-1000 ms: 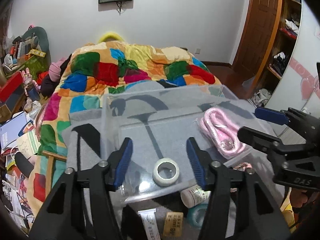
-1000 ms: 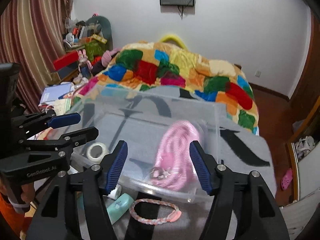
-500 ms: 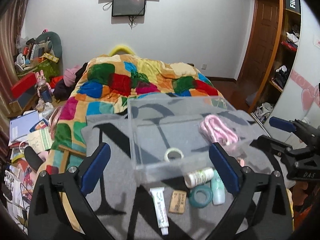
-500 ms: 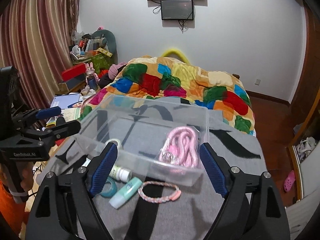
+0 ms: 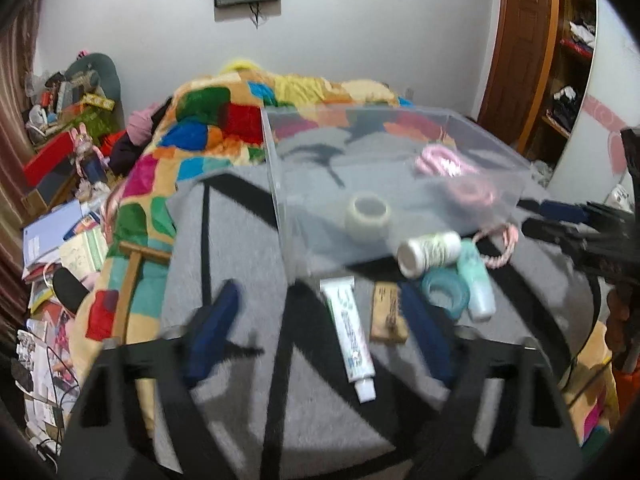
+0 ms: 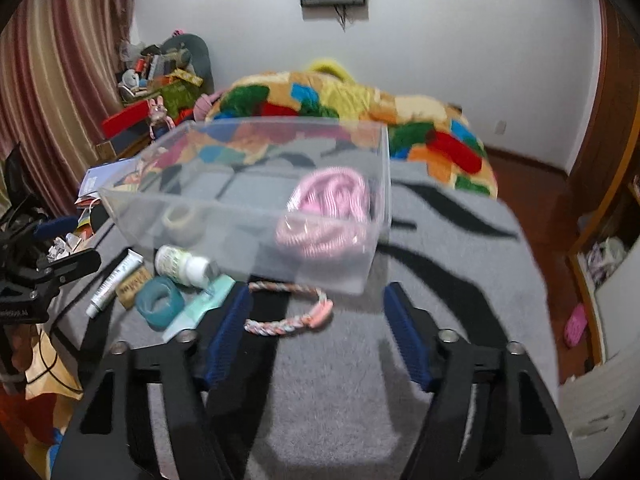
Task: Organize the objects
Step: 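Grasp the braided bracelet with the right tool while the left grasps the ointment tube, then place the bracelet in the box with right tool while left drops the tube in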
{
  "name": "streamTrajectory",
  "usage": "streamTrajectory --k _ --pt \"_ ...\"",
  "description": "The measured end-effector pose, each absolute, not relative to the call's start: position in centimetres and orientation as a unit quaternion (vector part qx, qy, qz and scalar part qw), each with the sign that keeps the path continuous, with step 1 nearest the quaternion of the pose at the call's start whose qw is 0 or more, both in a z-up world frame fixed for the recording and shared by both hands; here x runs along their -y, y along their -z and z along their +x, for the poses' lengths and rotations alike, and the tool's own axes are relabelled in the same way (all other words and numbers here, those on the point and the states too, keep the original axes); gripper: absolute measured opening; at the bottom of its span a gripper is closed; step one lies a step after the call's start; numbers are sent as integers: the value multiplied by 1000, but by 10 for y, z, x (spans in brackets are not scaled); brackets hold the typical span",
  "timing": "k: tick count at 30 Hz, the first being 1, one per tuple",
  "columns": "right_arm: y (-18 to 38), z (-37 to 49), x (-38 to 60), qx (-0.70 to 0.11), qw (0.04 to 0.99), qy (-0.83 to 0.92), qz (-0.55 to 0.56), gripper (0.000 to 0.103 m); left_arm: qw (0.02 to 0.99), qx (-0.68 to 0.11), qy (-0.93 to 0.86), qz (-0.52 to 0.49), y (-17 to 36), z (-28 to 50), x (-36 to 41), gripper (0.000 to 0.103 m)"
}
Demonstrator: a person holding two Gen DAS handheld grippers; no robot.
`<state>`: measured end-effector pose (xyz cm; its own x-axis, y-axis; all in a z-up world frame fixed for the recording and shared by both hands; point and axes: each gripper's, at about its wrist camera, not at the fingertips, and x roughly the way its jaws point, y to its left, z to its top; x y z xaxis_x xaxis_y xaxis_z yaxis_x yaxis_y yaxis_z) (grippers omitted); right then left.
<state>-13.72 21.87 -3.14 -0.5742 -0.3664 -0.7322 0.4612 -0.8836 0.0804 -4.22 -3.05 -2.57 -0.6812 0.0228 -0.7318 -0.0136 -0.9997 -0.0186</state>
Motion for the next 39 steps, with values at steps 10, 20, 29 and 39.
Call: streamTrajectory --k 10,20,29,39 --pt "59 -156 -210 -42 241 856 455 35 29 15 -905 -424 48 -43 29 39" --pt "58 -139 -217 -34 259 859 439 10 32 -9 -909 -416 55 -31 19 15" --pt "21 -113 -218 -32 290 869 399 10 35 4 -922 -386 32 -22 24 15" --pt "-29 -105 -210 -14 317 885 342 10 47 23 -942 -332 -12 -25 25 15"
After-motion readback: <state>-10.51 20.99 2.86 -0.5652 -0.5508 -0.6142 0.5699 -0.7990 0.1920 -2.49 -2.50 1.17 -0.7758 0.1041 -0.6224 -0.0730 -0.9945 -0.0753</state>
